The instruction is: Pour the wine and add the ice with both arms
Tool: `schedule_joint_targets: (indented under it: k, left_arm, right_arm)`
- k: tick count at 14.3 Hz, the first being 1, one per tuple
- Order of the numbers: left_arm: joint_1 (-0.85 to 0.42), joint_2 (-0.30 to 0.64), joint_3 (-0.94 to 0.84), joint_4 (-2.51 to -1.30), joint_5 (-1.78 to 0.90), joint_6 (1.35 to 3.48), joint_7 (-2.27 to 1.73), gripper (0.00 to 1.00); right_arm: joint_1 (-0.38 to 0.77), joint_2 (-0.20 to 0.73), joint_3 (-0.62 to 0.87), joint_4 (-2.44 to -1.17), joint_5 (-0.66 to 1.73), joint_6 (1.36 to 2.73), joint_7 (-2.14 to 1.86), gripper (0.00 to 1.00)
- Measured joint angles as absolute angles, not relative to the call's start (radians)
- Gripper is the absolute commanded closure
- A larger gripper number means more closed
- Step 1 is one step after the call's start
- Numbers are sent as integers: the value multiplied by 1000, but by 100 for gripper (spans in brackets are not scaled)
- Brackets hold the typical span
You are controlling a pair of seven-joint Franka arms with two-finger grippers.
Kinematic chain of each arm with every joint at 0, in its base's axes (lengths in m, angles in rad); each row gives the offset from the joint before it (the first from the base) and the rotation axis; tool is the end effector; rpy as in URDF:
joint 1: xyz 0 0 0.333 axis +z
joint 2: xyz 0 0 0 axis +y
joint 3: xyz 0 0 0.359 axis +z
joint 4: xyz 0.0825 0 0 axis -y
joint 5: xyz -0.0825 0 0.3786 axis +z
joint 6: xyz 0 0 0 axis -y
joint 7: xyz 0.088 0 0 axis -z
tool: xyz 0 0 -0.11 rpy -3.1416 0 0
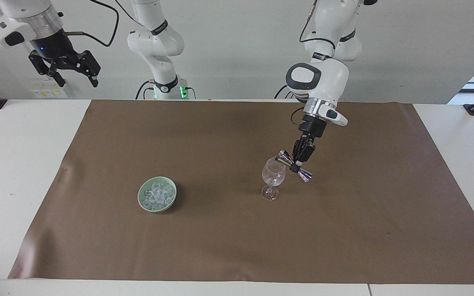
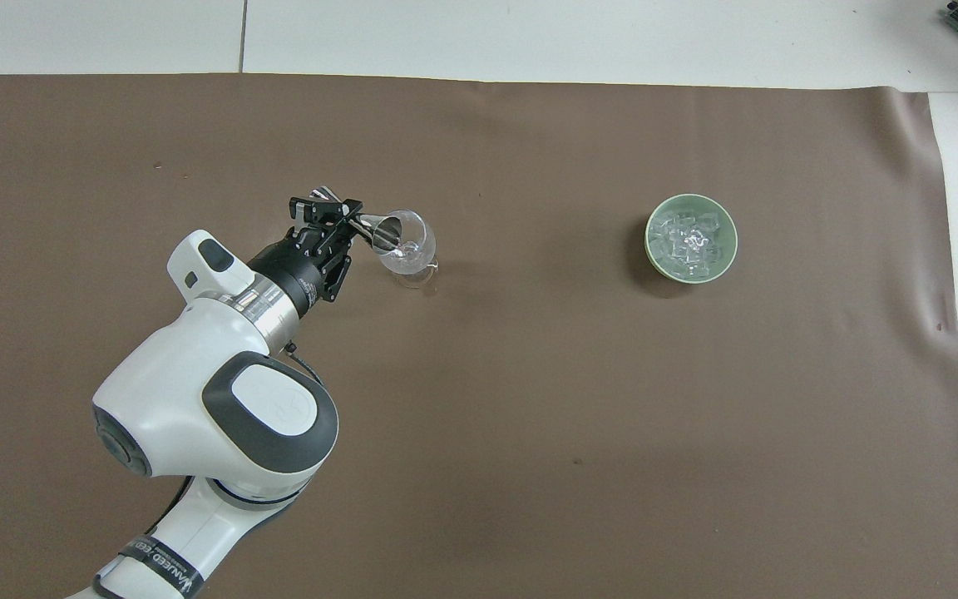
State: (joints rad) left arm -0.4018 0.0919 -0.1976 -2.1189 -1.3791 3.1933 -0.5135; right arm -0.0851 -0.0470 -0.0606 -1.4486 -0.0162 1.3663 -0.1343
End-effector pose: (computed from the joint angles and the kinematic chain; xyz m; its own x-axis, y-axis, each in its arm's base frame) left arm 0.5182 -0.2392 0.4737 0.3459 0.9059 -0.2444 0.6357 -0.0347 0.7711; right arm 0.5031 -0.0770 0.7275 0.9992 -0.0144 -0.0368 -0.0141 -0.9999 0.0083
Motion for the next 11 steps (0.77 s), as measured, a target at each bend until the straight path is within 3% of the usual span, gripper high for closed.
schedule_joint_targets:
  k: [11]
  left_arm:
    - [-416, 121, -198, -2107, -1379, 3247, -461, 100]
  right_arm:
    - [-85, -47, -61, -1449, -16, 1366, -134, 0]
